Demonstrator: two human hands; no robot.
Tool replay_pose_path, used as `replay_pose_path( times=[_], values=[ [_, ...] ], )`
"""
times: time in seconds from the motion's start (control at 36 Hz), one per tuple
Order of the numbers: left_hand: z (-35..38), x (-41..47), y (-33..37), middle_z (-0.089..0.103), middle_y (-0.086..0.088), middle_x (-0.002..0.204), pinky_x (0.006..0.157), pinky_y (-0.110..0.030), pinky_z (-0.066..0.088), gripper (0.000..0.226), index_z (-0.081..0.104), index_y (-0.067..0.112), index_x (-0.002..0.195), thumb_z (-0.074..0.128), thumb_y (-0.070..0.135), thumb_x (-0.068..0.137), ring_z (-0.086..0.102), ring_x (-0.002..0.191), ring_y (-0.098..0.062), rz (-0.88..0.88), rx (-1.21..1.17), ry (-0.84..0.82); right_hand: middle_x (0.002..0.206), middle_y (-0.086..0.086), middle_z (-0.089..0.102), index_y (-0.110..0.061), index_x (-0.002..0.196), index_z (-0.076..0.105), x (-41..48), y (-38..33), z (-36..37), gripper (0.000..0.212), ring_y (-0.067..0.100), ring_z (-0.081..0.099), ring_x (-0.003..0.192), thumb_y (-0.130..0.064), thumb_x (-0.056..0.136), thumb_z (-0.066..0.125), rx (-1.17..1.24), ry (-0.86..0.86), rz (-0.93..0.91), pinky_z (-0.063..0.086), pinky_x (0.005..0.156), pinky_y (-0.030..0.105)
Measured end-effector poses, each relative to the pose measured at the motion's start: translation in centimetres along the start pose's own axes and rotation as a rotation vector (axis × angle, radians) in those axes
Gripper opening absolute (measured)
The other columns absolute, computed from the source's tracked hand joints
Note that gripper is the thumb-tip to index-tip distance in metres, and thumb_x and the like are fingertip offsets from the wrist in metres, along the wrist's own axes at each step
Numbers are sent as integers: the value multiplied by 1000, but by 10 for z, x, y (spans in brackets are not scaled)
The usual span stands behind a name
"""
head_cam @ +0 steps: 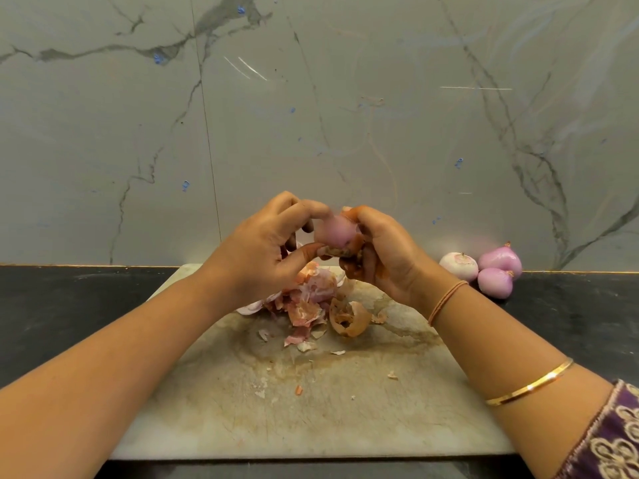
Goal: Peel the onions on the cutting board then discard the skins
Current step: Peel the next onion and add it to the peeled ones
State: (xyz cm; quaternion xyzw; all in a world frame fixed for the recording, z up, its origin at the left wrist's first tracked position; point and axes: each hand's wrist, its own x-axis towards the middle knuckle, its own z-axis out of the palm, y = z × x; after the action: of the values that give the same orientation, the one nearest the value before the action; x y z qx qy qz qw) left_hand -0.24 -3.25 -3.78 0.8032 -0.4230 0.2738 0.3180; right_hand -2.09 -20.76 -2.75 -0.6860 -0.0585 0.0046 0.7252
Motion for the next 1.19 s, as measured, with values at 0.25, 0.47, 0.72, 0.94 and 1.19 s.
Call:
replay_pose_path(
  times=[0.25,0.47,0.72,0.94,1.19],
  values=[
    [0,0,-1,44,19,95,59,-28,48,22,47,40,103,54,30,86,47,72,-5,23,36,-9,77,15,63,-8,100,56,-1,-1,0,32,12,45,53,-35,99,40,-12,-24,18,39,45,18],
    [-1,-1,1,45,12,97,60,-37,52,34,45,43,116,54,30,86,51,72,-12,13,46,-14,73,13,65,-11,94,58,-1,-1,-1,32,13,45,54,-37,99,40,-19,-18,11,38,46,18],
    [0,0,0,45,21,93,57,-28,47,18,49,39,103,46,46,87,48,72,-7,36,58,-3,74,14,65,-7,103,57,0,-1,-2,36,12,43,52,-38,100,39,-29,-18,26,38,45,17],
    [1,0,-2,49,19,89,53,-22,43,28,53,31,92,55,57,82,50,70,-3,-37,137,71,83,13,57,-9,96,57,2,1,0,26,17,50,58,-30,99,43,6,14,-34,43,54,23],
    [2,0,1,52,14,85,55,-28,44,15,53,26,89,58,40,91,51,66,-11,-98,153,75,89,13,57,-10,93,59,3,2,1,21,21,53,71,-23,98,44,-29,16,-74,46,54,23]
  ],
)
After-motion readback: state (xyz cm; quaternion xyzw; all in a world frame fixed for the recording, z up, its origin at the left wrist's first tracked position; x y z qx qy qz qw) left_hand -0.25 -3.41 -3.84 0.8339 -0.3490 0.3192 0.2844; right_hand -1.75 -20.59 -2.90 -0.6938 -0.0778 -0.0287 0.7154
